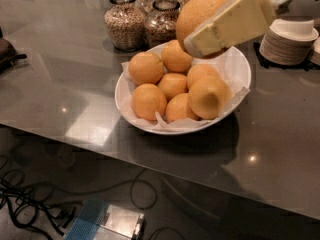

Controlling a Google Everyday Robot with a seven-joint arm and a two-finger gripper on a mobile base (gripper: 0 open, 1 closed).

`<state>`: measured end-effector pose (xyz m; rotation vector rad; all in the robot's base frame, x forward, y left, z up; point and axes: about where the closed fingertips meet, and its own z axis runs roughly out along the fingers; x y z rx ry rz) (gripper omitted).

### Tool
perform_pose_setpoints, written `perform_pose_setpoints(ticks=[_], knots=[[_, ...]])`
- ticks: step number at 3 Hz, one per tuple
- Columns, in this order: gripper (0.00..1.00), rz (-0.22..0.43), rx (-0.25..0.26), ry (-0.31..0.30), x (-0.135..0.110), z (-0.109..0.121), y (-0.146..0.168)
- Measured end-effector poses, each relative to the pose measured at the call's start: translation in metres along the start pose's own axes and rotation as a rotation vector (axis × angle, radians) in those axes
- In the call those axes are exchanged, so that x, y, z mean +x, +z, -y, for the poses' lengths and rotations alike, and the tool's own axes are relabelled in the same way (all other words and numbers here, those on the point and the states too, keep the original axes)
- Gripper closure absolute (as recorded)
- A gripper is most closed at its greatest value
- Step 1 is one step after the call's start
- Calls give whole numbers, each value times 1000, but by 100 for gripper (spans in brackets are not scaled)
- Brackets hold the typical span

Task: Pick orange from white bowl

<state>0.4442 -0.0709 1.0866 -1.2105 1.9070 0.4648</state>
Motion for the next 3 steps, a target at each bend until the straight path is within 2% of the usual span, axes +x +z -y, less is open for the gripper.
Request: perform_pose_setpoints(ticks=[1,2,3], knots=[[100,0,0,-1,0,0,0],[100,36,-31,-5,-2,-2,2],[100,148,-184,-25,0,-6,25]])
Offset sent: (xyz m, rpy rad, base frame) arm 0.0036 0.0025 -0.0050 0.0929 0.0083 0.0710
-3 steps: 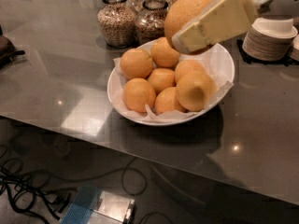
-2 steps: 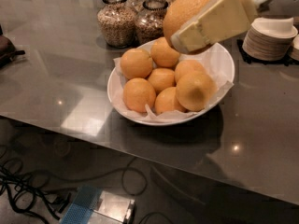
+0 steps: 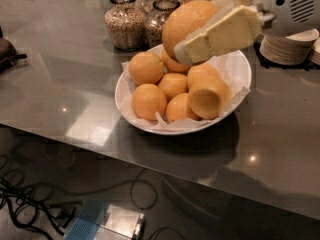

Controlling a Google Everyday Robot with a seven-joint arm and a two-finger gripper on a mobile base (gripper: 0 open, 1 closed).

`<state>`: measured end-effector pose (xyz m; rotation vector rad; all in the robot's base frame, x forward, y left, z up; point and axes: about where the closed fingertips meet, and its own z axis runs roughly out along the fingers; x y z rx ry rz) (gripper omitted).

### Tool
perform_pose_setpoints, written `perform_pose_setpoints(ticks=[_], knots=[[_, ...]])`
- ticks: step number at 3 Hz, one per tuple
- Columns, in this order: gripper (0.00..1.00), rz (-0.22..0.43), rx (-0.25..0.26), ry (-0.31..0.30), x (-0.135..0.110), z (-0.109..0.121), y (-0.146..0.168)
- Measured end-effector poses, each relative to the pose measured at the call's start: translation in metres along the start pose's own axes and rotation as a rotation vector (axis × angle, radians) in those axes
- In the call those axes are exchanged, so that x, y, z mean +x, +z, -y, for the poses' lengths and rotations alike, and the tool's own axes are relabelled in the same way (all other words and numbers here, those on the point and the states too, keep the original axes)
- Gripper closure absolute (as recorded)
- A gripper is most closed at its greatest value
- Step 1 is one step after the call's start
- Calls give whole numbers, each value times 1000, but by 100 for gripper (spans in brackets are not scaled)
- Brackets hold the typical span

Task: Pick orange from white bowl

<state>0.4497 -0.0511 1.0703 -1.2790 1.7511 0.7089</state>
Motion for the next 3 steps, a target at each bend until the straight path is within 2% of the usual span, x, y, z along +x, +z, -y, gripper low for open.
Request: perform_pose_setpoints(ticks=[1,2,3], knots=[[100,143,-262,-59,-11,-22,38],[100,219,-448,-79,-12,-42,63],[100,223,-458,-78,-12,-42,64]])
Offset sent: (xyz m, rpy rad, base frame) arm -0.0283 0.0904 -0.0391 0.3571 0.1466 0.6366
